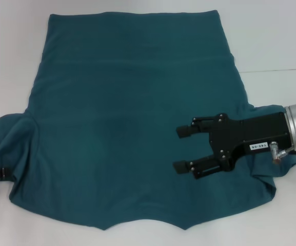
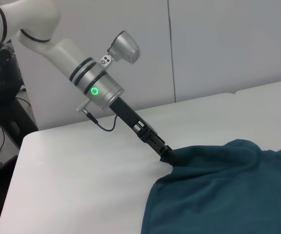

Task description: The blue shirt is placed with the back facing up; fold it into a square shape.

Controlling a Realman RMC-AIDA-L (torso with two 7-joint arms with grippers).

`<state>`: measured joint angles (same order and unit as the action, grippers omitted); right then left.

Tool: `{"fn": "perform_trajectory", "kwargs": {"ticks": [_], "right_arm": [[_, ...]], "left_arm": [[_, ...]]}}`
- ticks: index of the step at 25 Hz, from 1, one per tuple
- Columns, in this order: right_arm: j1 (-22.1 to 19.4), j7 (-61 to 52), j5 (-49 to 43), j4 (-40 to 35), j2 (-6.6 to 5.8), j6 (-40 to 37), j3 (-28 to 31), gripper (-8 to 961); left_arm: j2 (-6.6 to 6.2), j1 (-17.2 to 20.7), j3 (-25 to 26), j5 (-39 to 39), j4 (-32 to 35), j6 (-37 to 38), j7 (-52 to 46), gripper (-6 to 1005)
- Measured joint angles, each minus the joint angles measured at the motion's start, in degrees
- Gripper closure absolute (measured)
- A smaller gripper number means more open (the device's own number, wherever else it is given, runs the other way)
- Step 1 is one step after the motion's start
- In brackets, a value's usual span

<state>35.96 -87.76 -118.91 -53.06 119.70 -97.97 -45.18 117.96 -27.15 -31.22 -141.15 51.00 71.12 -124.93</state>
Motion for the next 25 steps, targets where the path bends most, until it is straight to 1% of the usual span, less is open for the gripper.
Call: {"fn": "perform_trajectory", "kwargs": {"ticks": [3,7,12,17,22,25], "right_arm": [[0.0,0.0,0.0,0.0,0.00,0.1,0.0,27],[0.1,0.0,0.0,0.0,0.00,0.2,0.0,27],[0.1,0.0,0.0,-0.2,0.00,0.2,0.0,27],[0.2,0.0,-0.1,-0.2,0.03,0.3,0.0,27],[0.2,0.2,-0.1,-0.1,0.09,0.6,0.0,28],[0.2,0.1,0.0,-0.1,0.09,0.6,0.0,29]], "left_arm": [[0.06,0.0,-0.9,0.0,-0.2,-0.7,-0.2,79],[0.14,-0.2,-1.0,0.0,-1.2,-2.5,-1.0,98],[0.16,-0.5,-1.1,0.0,-2.0,-2.9,-1.4,123],[0.16,-0.5,-1.1,0.0,-2.1,-3.2,-1.5,330],[0.16,-0.5,-1.2,0.0,-2.1,-3.6,-1.6,573],[0.16,-0.5,-1.2,0.0,-2.1,-3.6,-1.6,675]]}}
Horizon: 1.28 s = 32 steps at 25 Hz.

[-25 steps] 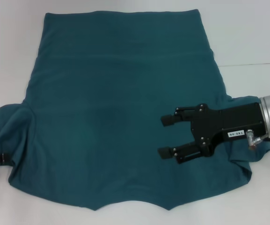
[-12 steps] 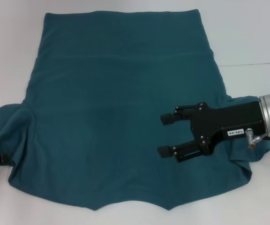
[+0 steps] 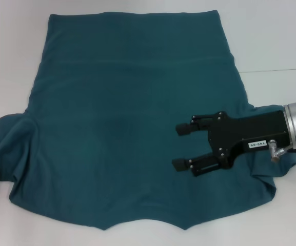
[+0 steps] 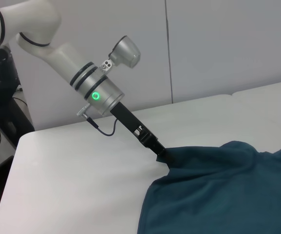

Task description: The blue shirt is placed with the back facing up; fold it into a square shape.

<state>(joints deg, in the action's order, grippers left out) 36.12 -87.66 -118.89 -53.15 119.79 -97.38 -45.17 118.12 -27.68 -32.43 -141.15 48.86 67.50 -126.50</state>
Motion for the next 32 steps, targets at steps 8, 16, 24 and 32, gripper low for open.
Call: {"fn": "perform_trajectory", "kwargs": {"ticks": [8,16,24,32], "right_arm": [[-0.6,0.3,0.3,0.2,0.07,0.0,0.3,34],[-2.9,2.7,2.6,2.0,0.08,1.6,0.7,38],[-5.0,3.5,4.4,3.0,0.05,2.2,0.7,41],[-5.9,3.5,4.4,3.4,0.09,1.8,0.6,40]], "left_arm": [[-0.12,-0.1,0.3,0.1,0.5,0.6,0.0,978],[-0.75,-0.9,0.6,0.5,5.6,5.9,-1.2,979],[-1.45,-3.5,0.3,0.3,9.2,10.9,-2.4,979],[-0.40,-7.0,-4.6,0.2,11.4,12.8,-4.1,978]]}}
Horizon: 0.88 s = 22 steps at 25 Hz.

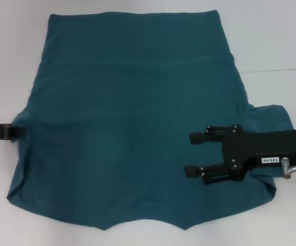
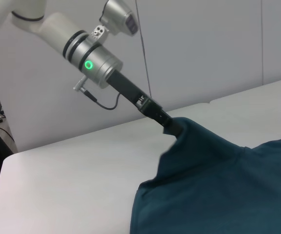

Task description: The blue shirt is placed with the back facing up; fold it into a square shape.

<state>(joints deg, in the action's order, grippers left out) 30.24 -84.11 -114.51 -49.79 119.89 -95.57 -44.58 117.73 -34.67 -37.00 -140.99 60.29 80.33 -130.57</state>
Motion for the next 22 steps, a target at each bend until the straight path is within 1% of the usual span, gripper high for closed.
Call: {"fn": "perform_trajectory", "kwargs": {"ticks": [4,8,10,12,16,17,20,22], "right_arm": [[-0.1,0.1,0.0,0.4,-0.02,0.0,0.1,40],[-0.1,0.7,0.2,0.5,-0.02,0.0,0.1,40],[-0.1,0.9,0.3,0.8,0.01,0.0,0.0,40],[0.0,1.1,0.3,1.2,0.01,0.0,-0.2,40],[0.1,2.2,0.3,2.0,0.00,0.1,-0.1,39],[0.1,2.3,0.4,2.1,-0.02,0.2,-0.1,39],[0.2,2.7,0.4,2.1,-0.09,0.4,-0.1,39],[0.3,3.3,0.3,2.1,-0.10,0.5,0.0,39]], "left_arm": [[0.61,-1.0,-5.5,-0.1,-0.3,-1.0,-1.2,964],[1.91,-2.1,-10.8,-0.8,-0.8,-3.0,-2.1,946],[2.35,-2.8,-13.5,-1.8,-1.7,-4.5,-3.0,937],[2.66,-3.6,-15.0,-2.3,-3.2,-5.8,-3.4,928],[3.46,-6.3,-16.1,-2.6,-8.2,-8.6,-3.7,910],[3.82,-6.8,-16.1,-2.6,-9.0,-9.4,-3.9,906],[4.81,-7.6,-16.1,-2.3,-9.6,-10.0,-4.2,892],[5.18,-8.0,-16.2,-2.2,-9.6,-9.5,-4.2,883]]}}
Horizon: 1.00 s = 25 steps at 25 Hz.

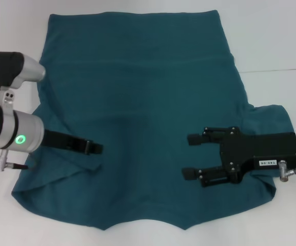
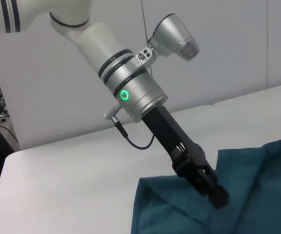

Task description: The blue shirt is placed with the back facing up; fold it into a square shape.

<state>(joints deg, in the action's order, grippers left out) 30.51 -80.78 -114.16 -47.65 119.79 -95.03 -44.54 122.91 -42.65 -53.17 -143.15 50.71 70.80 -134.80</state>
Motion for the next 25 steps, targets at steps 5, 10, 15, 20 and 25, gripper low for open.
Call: {"fn": "perform_trajectory", "kwargs": {"ticks": [5,10,15,20,25], "right_arm": [[0.3,0.5,0.1,0.0,0.00,0.5,0.1,41],[0.3,0.5,0.2,0.0,0.01,0.5,0.1,40],[-0.1,0.4,0.8,-0.3,0.01,0.3,0.1,40],[0.2,0.4,1.1,0.0,0.02,0.4,-0.1,39],[0.5,0.4,1.2,0.0,0.16,0.4,-0.5,40]], "left_arm": [[-0.03,-0.7,0.4,0.4,0.8,2.3,-1.1,818],[-1.63,0.4,3.2,0.0,3.6,1.1,-6.2,585],[-4.98,0.6,8.3,-0.4,1.2,-1.8,-11.8,322],[-6.46,1.1,13.3,-0.6,-3.1,-8.2,-13.7,139],[-6.63,1.2,15.5,-0.6,-6.3,-13.3,-13.7,83]]}}
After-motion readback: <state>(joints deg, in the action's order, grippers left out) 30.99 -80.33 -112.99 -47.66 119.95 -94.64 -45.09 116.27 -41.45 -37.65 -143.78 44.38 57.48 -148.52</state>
